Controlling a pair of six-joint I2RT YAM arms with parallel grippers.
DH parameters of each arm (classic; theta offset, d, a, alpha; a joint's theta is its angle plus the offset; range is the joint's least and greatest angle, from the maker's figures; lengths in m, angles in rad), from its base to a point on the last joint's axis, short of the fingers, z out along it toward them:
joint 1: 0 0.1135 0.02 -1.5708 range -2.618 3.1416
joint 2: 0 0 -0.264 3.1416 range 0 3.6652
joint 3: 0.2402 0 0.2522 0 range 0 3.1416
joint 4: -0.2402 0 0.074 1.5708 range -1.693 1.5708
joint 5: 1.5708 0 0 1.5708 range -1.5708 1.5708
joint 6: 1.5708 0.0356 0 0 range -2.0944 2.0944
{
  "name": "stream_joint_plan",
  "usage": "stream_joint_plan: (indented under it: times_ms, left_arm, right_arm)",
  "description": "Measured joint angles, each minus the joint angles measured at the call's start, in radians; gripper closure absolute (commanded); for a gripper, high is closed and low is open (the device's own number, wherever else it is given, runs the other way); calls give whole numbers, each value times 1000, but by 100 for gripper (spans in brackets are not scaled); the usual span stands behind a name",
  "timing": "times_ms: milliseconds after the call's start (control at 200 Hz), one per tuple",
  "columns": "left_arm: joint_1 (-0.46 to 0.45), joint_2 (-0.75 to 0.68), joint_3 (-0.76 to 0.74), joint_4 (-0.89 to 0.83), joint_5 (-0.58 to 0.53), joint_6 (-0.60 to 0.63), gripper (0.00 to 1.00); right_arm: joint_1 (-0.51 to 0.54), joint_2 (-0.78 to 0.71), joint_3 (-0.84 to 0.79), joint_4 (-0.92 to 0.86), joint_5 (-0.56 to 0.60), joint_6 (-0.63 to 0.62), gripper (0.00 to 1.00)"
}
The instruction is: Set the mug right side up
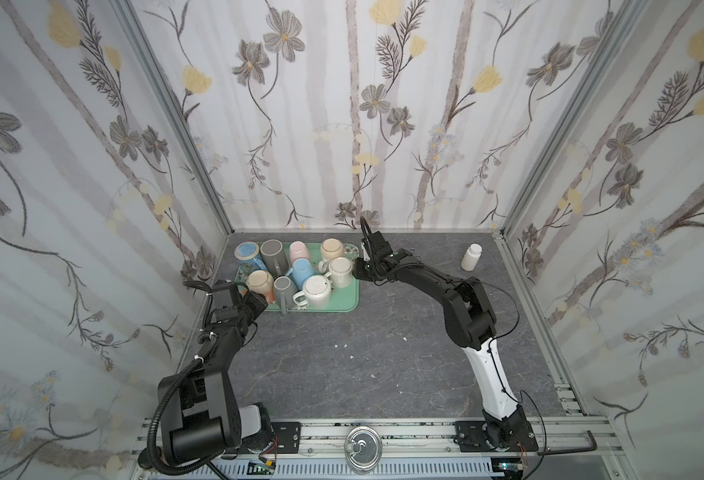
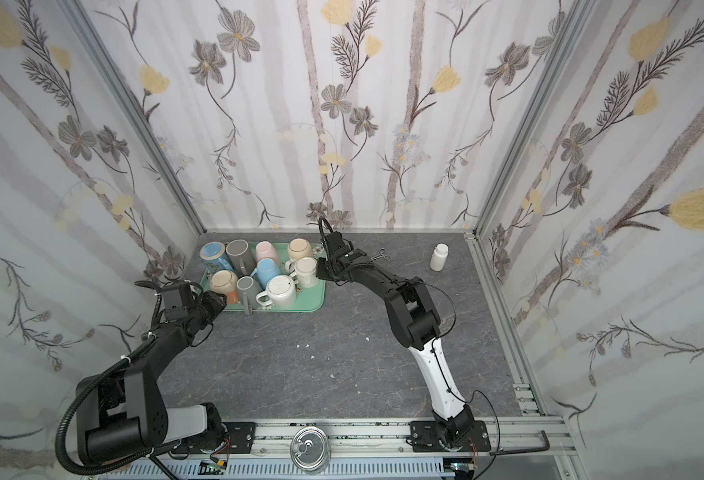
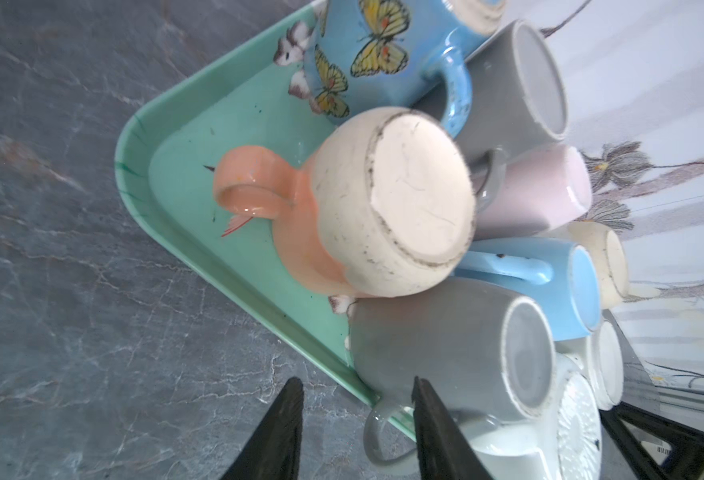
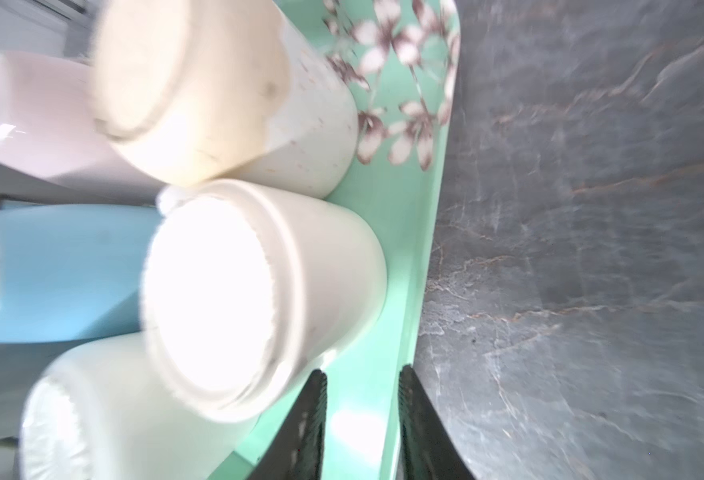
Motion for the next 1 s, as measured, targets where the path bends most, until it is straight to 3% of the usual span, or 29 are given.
stream_joint_plan:
  times_ms: [100, 215, 425, 669, 869, 999]
  left_arm:
    - [-31, -68, 11, -50, -18, 38, 58]
    - [-144, -115, 66, -93, -17, 119, 58]
    - [-352, -48, 192, -158, -13, 304, 50]
    - [-435, 70, 273, -300, -23, 548, 35]
    - [-457, 184, 357, -400, -95, 713, 27]
    - [-476, 234, 391, -434, -127, 789, 27]
  right_arm:
    - [0, -68, -44, 5, 23, -20, 67]
    - [2, -132, -129, 1, 50, -33, 65]
    - [10, -308, -417, 87, 56, -25, 65]
    - [34, -507, -758, 198, 35, 21, 64]
    - [48, -607, -888, 261, 47, 52, 63]
    - [61, -655, -942, 299, 63, 66, 62]
